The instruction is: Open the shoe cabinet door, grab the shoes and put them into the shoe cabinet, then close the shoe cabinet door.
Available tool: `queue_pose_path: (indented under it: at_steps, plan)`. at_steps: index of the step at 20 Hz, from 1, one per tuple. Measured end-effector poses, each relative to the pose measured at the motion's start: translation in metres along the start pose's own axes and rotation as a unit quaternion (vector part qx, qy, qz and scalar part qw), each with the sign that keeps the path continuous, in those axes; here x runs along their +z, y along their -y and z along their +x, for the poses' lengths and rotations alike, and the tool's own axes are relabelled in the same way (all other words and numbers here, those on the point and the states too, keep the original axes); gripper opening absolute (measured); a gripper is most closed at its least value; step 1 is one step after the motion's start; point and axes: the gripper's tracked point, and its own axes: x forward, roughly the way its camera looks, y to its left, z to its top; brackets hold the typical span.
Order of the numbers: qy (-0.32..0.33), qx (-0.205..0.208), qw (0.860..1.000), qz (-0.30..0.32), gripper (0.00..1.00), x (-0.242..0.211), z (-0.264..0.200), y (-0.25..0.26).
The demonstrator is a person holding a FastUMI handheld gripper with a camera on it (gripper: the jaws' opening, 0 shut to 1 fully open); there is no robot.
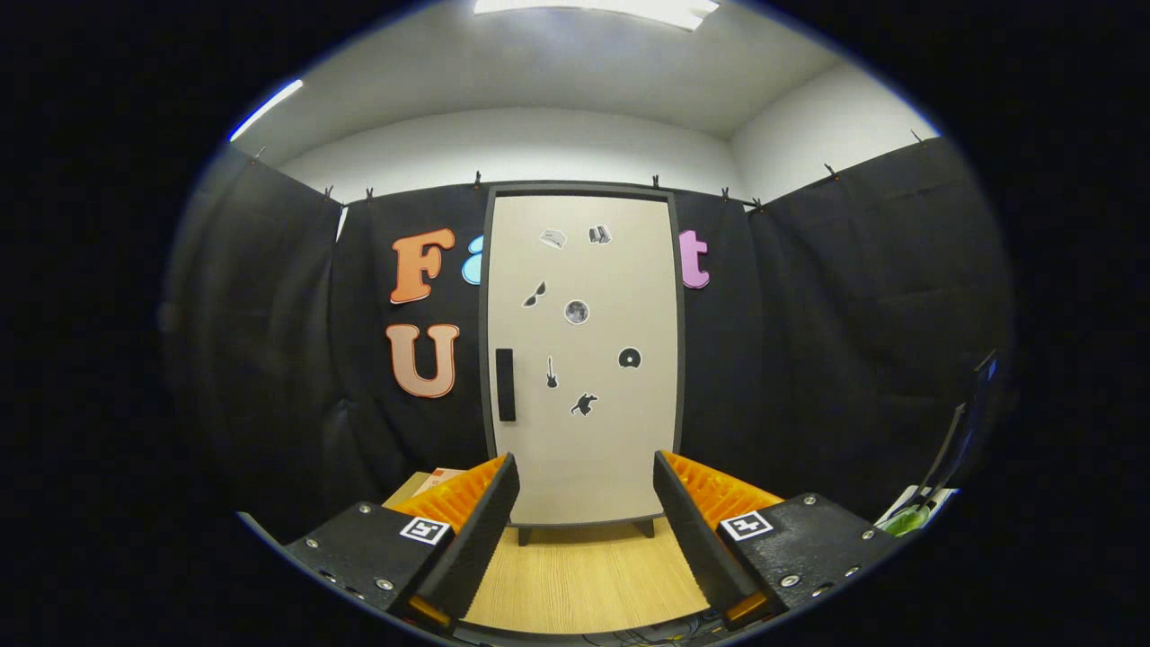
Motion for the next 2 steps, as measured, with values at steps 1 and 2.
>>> queue_pose_path:
  at_steps: [1,2]
  plan:
    - [-0.001,0.000,1.000,-0.001,0.94,-0.0007,-0.0010,0.0005]
    - [-0.002,0.000,1.000,-0.005,0.94,-0.0016,-0.0019,0.0009]
